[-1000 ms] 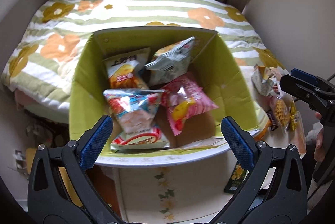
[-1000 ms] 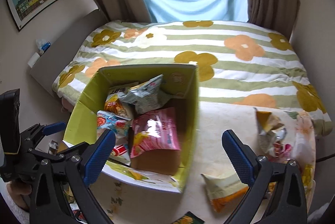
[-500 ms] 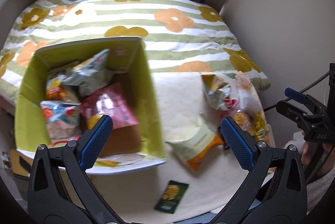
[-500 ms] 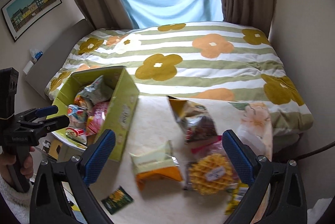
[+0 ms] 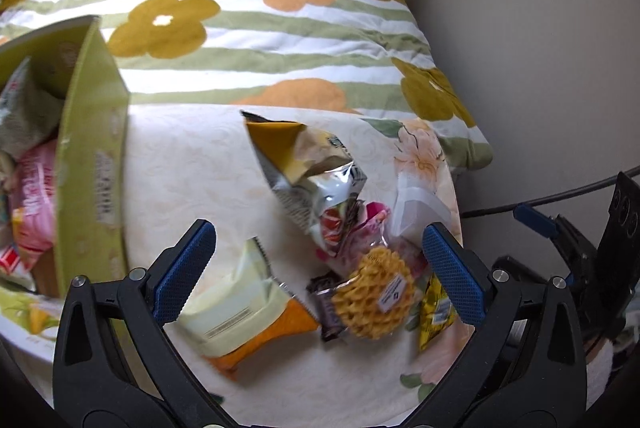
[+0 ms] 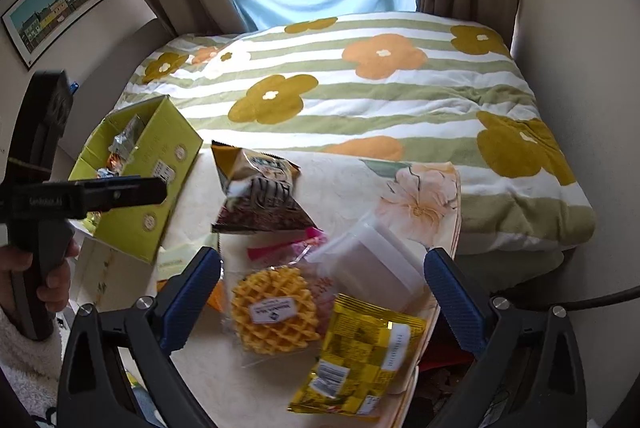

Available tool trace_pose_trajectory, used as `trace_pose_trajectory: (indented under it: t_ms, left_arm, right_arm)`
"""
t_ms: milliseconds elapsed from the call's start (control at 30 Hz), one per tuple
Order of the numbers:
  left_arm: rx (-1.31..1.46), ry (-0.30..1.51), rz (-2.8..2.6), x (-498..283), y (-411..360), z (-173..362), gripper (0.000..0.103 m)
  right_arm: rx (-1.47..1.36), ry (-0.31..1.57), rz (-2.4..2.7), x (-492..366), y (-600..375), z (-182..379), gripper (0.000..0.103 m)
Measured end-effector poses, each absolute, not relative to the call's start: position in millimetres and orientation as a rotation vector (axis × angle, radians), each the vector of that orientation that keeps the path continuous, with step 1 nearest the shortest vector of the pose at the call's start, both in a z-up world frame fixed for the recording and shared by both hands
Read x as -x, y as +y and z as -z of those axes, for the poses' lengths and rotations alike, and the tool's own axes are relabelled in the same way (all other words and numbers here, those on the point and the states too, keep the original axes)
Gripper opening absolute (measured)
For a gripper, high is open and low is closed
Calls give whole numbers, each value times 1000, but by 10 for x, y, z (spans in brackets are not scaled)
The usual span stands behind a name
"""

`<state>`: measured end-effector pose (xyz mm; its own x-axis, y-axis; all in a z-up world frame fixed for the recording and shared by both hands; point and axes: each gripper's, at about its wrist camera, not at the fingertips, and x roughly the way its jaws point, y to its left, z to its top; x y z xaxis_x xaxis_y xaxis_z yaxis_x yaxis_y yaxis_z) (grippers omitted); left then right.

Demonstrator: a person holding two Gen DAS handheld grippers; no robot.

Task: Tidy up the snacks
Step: 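Grasp the yellow-white chip bag with the left tool while the right tool grasps the white plastic container, then lift the yellow-white chip bag with the left tool while the right tool lifts the white container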

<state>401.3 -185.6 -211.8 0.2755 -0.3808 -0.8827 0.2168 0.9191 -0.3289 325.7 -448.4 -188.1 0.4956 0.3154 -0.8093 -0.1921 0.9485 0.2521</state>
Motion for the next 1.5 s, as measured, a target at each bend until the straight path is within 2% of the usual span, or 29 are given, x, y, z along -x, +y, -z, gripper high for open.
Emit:
trace_pose_trajectory:
  t_ms: [300, 600, 633, 767, 933, 1133, 1500]
  left_arm:
    - [197, 1307, 416, -4412, -2137, 2706, 103]
    - [226, 1340, 420, -4594, -2195, 2987, 102]
    - [234, 1344, 423, -4609, -2197, 3008, 100]
    - [287, 1358, 453, -4636, -2181, 3087, 77]
    - [267, 1339, 477, -4618, -2201, 3064, 73]
    - [252, 1327, 480, -4625, -2183, 3025, 58]
    - [251, 1289, 468, -4636, -2074, 2878, 55]
  right_arm:
    - [-110, 1075, -301, -3395, -4644, 2295, 101]
    - [-54, 1144, -352, -3519, -4630, 2580, 101]
    - [-53, 1149, -353, -3530, -4633, 2603, 101]
    - [-54, 1164, -368, -3597, -4656, 2671, 101]
    - [-14, 1196, -382, -3668, -4607, 2750, 101]
    - [17, 1223, -419, -3716, -4604, 2837, 101]
    - [63, 1222, -531, -3862, -4537, 2898, 101]
